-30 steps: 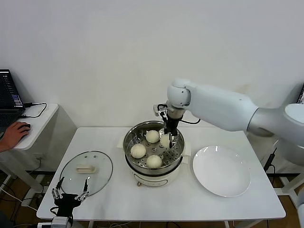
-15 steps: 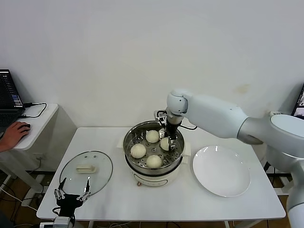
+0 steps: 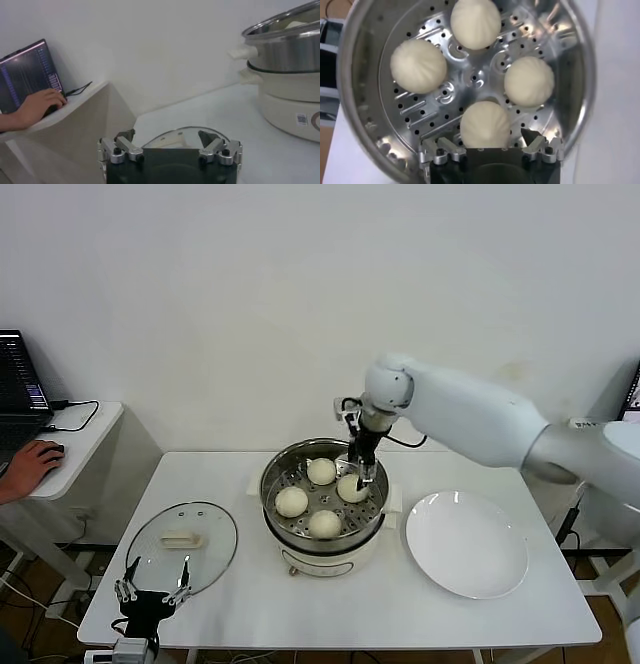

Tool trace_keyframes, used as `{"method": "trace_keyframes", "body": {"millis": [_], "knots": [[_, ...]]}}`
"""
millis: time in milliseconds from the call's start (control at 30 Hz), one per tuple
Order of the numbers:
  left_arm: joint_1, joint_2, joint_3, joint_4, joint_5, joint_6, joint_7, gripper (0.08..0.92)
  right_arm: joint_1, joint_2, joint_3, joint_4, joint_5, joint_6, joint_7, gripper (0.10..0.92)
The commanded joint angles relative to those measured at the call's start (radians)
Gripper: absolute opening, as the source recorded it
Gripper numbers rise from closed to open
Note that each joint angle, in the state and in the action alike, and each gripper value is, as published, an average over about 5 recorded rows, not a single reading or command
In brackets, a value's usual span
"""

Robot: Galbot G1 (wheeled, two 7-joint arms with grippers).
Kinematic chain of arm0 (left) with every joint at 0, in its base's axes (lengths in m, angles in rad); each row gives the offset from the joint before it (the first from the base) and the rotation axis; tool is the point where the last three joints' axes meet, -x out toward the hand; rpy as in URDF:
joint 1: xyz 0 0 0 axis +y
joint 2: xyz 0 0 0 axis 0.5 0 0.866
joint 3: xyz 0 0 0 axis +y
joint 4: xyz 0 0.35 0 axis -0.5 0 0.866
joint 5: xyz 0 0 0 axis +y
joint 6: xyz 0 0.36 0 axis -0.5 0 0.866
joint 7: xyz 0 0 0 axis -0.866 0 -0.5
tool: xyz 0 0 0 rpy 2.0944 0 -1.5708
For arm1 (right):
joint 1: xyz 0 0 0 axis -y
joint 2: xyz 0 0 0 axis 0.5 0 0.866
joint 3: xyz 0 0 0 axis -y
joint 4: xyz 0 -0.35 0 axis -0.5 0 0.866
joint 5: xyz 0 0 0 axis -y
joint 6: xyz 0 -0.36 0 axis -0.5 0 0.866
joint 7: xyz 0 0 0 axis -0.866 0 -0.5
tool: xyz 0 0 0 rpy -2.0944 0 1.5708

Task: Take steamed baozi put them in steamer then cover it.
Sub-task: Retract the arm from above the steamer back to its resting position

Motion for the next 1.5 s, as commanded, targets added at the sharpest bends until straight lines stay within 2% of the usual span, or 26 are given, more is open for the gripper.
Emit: {"method": "trace_keyframes", "body": {"millis": [33,300,467,633,800,1033,1267,1500], "knots": [[-0.005,0.0,0.009,0.004,-0.01,0.002,-0.02,0.823,-0.035,-0.214,0.273,0.137,0.291,-0.03,0.551,0.823],[-0.002,-0.01,0.019,-0.013,-0.066,-0.021,-0.043,0.823,-0.343,-0.413,0.664,0.332,0.403,0.01,0.896,0.823],[0.006,-0.009,0.02,-0.01,-0.075,-0.051,-0.063,0.823,-0.64,-0.522,0.942,0.451,0.478,0.122,1.017,0.823],[0.013,-0.008,0.025,-0.017,-0.091,-0.052,-0.074,0.823,-0.875,-0.562,1.098,0.509,0.507,0.27,1.087,0.823],[0.008,-0.008,0.027,-0.031,-0.119,-0.057,-0.07,0.823,-1.122,-0.504,1.342,0.553,0.52,0.358,1.123,0.823],[-0.012,0.002,0.018,-0.018,-0.101,-0.062,-0.067,0.823,-1.462,-0.336,1.606,0.602,0.497,0.453,1.143,0.823],[-0.029,0.015,0.014,0.011,-0.089,-0.062,-0.069,0.823,-1.661,-0.171,1.7,0.613,0.432,0.531,1.135,0.822],[-0.073,0.02,0.002,0.033,-0.044,-0.061,-0.073,0.823,-1.776,-0.102,1.732,0.648,0.44,0.546,1.136,0.823]]}}
